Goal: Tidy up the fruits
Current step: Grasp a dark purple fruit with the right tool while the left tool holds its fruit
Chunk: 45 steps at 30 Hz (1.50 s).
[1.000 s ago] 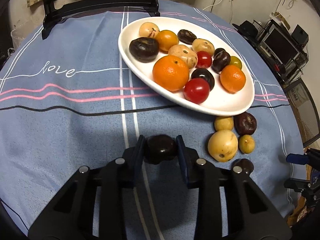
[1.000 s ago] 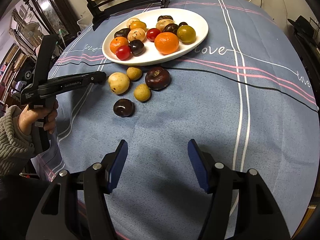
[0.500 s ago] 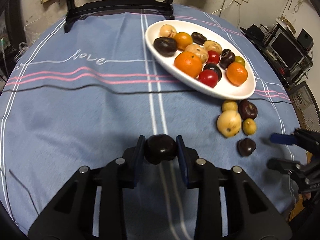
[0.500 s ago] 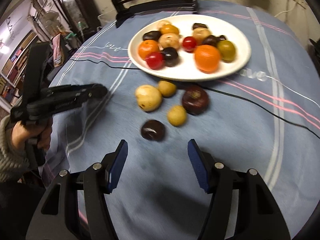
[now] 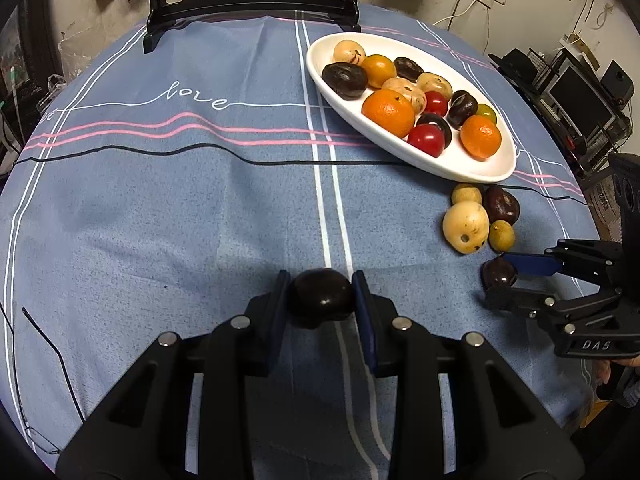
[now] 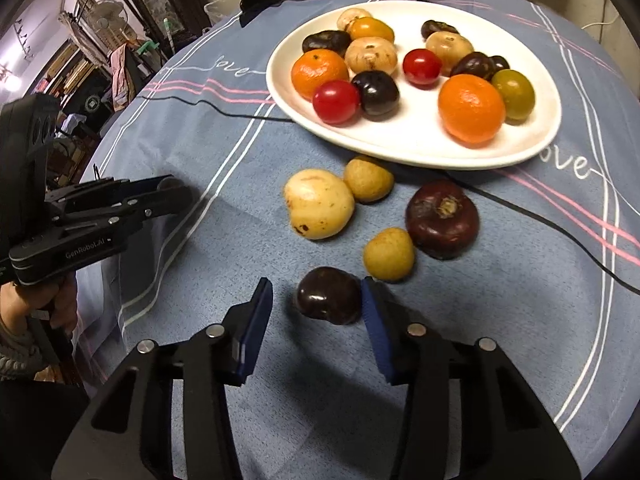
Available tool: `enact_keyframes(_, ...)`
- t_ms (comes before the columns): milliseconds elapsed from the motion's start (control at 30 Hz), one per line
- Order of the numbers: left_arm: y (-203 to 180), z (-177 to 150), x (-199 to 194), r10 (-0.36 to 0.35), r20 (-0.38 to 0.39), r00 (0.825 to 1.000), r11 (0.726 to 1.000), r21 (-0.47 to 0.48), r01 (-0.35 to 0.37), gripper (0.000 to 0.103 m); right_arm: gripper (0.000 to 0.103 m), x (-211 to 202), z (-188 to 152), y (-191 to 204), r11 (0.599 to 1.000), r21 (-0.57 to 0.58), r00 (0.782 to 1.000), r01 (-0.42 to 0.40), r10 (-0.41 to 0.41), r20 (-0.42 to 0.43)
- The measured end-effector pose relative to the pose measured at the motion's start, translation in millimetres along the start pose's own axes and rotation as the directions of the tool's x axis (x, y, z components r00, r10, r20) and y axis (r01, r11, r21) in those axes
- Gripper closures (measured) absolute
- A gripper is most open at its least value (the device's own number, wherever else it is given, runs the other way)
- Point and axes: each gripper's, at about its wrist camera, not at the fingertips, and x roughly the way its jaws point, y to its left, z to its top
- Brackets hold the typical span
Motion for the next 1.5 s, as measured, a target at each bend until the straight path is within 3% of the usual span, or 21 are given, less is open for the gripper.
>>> enact_keyframes(133,0.2,-0.6,0.9,0.005,-0.004,1.0,1.0,-0.001,-0.005,0.071,0.068,2.8,3.4,6.6,1.0,-0.03,1.0,-0.003,0.003,-0.004)
enact_keyframes(533,-5.1,-0.7,-2.8,0.012,0.005,1.0,1.0,0.025,-0.012,0.071,0.071,-5.3,-8.0,6.0,1.0,-0.023,1.0,-0.017,0.017,0.008)
enact_keyframes(667,-7.0,-2.0,-3.4,0.008,0.002,1.0,0.999,0.031,-0.008,0.071,0.076,-10.8,-11.8,3.9,0.999,-0.024,1.0,-0.02,0.021,0.018)
enact_keyframes(1300,-16.5,-7.1,0.9,-0.011,-0.027,1.0,0.999,0.047,0.013,0.071,0.078,-19.8,-17.7,-4.3,0.996,0.036,0.996,-0.082,0.08,0.043)
enact_keyframes(1500,-24.4,-8.1,1.9,-0.032,-0.034,0.999,0.997,0.062,0.035,0.071,0.078,-32.6,-32.3,-22.0,0.99,0.103,0.994,-0.098,0.092,0.061)
